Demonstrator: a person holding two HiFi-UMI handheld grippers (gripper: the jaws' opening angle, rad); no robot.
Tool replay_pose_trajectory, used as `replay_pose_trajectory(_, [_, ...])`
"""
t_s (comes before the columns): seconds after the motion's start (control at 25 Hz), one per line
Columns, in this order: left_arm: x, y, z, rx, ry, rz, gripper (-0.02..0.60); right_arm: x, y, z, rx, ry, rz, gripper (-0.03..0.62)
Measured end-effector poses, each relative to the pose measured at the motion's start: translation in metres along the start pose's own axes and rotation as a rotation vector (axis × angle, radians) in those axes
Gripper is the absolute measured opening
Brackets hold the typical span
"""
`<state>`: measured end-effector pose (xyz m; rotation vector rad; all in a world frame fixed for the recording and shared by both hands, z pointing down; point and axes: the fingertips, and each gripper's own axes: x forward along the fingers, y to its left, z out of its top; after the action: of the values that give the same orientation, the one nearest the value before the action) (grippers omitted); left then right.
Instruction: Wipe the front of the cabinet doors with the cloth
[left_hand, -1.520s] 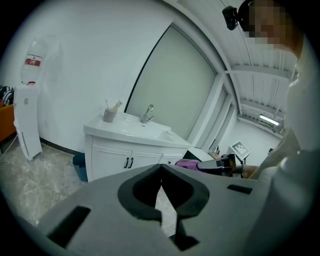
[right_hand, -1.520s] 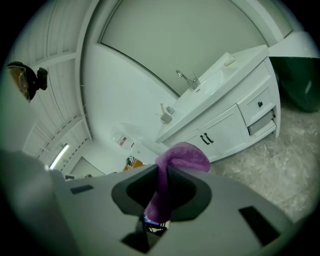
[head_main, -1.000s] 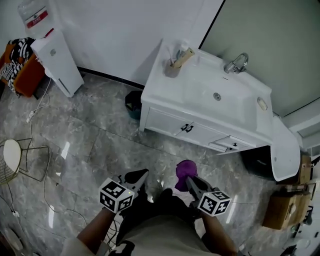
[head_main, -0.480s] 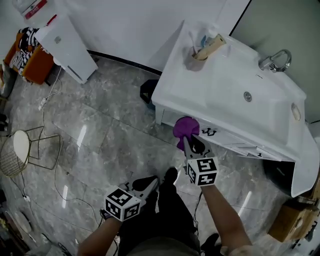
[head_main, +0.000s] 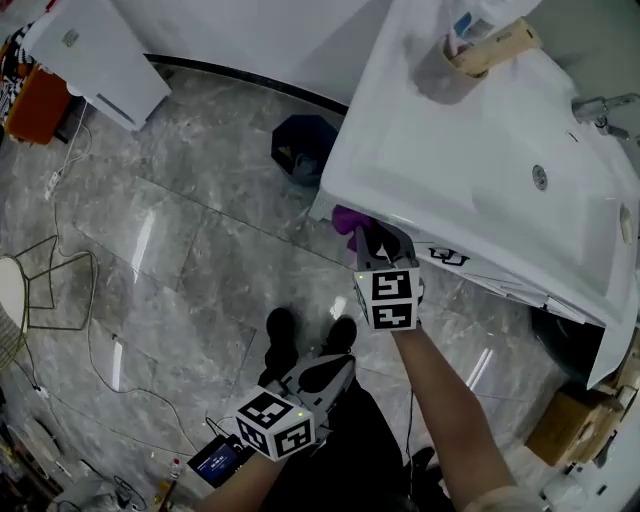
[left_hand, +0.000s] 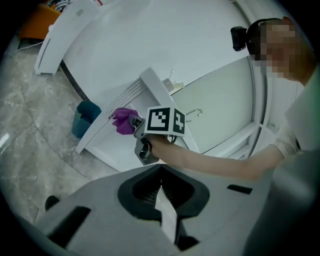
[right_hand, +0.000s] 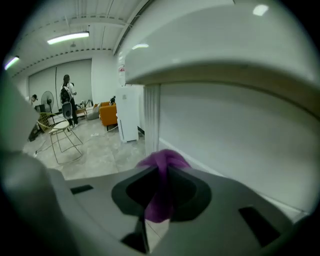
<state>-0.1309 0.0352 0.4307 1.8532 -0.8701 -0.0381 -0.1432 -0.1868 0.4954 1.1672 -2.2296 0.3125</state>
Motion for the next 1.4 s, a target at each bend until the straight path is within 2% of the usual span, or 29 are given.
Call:
replay_pose_trajectory(0.24, [0.002, 0.068, -0.015, -0.034, 0.028, -0.001, 0.008, 0.058, 0.016, -0.06, -0.065, 0.088, -0.033, 0.063])
replay_pose_trajectory(0.44, [0.016, 0.145, -0.023, -0.031, 0.1, 0.044, 0.008, 0.11, 0.02, -0.118, -0.14, 0.154, -0.039, 0.063])
replay_pose_trajectory(0.6, [0.035, 0.198, -0.043, -0.062, 0.157, 0.073, 0.008, 0.146, 0.024, -0.164, -0.188, 0.204, -0.032, 0.062])
replay_pose_trajectory(0.76, [0.058, 0.216, -0.062, -0.001, 0.231, 0.05, 0.008, 0.182, 0.027, -0.212, -0.202, 0.263, -0.015, 0.061])
replay_pose_trajectory(0.88, [0.073, 0.217, -0.069, 0.007, 0.244, 0.033, 0.008, 0.202, 0.018, -0.259, -0.108, 0.393, -0.04, 0.061])
replay_pose_trajectory(0.96, [0.081, 0.213, -0.07, 0.006, 0.244, 0.022, 0.008, 0.204, 0.012, -0.27, -0.075, 0.438, -0.04, 0.061])
replay_pose_trajectory(1.08, [0.083, 0.204, -0.073, 0.029, 0.247, 0.011, 0.008, 0.179, 0.017, -0.25, -0.071, 0.368, 0.008, 0.061])
replay_pose_trajectory(1.16, [0.083, 0.198, -0.075, 0.029, 0.248, 0.011, 0.008, 0.145, 0.02, -0.232, -0.024, 0.287, 0.031, 0.061])
replay_pose_trajectory(1.24, [0.084, 0.187, -0.074, 0.035, 0.256, -0.004, 0.008, 0.098, 0.007, -0.212, 0.06, 0.2, 0.001, 0.061])
replay_pose_trajectory(1.4, [0.086, 0.169, -0.076, 0.058, 0.297, -0.03, 0.008, -0.002, -0.041, -0.165, 0.264, 0.002, -0.135, 0.063])
